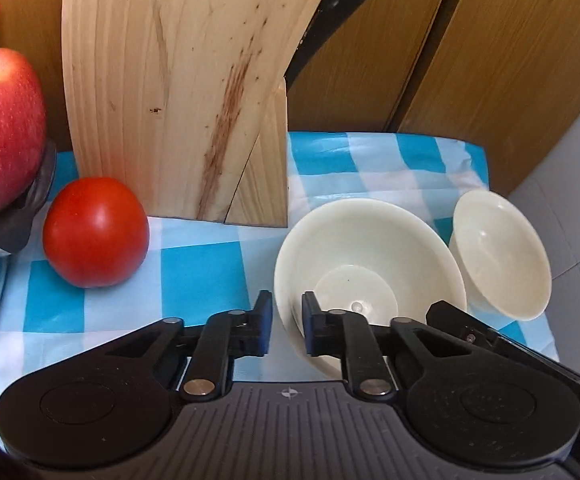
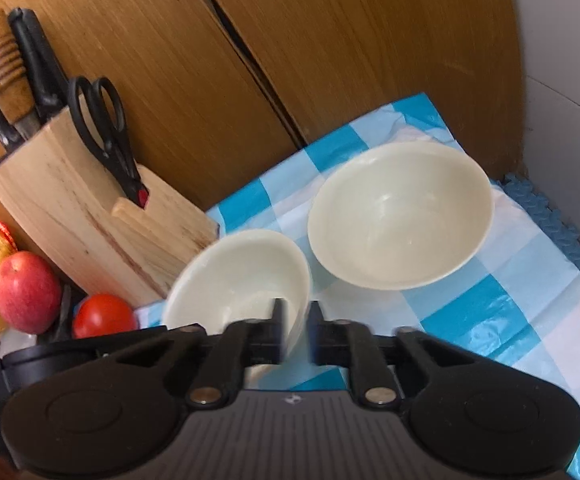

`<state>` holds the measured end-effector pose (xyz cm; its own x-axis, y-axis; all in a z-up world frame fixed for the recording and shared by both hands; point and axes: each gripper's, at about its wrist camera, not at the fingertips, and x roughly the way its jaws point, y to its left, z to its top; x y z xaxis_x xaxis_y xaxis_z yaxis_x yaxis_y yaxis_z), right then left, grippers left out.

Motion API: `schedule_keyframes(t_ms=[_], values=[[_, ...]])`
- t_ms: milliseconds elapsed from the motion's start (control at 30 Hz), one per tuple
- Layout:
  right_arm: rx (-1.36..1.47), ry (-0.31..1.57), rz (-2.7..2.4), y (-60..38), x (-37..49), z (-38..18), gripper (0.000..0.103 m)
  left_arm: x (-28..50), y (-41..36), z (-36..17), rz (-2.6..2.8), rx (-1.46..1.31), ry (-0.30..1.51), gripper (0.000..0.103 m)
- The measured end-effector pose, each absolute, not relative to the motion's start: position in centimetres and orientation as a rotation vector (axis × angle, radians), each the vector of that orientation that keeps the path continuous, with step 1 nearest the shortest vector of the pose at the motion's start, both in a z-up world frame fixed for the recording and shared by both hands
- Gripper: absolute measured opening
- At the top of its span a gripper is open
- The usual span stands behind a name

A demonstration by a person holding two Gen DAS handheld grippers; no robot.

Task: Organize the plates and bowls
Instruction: 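Lower the large cream bowl onto the plate stack with both tools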

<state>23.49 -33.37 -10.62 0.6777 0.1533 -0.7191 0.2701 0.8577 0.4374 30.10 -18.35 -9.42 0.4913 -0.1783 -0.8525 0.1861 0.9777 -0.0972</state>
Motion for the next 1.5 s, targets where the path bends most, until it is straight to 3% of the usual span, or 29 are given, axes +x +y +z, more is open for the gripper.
schedule_keyframes(t_ms=[533, 933, 1500], values=[[0.487, 0.761, -0.022, -31.7, 19.3, -5.7, 0.011, 23.9, -17.3, -4.2, -0.234, 0.065, 0.89, 0.017], [0.417, 0.713, 0.079, -27.1, 14.3, -2.4, 0.011, 16.9, -11.6, -1.0, -0.195, 0.02, 0.833, 0.018], [0.384, 0.768, 0.104, -23.7, 8.2, -3.2, 0.011, 9.9, -8.8, -1.6, -0.201, 0.027, 0.811, 0.02]])
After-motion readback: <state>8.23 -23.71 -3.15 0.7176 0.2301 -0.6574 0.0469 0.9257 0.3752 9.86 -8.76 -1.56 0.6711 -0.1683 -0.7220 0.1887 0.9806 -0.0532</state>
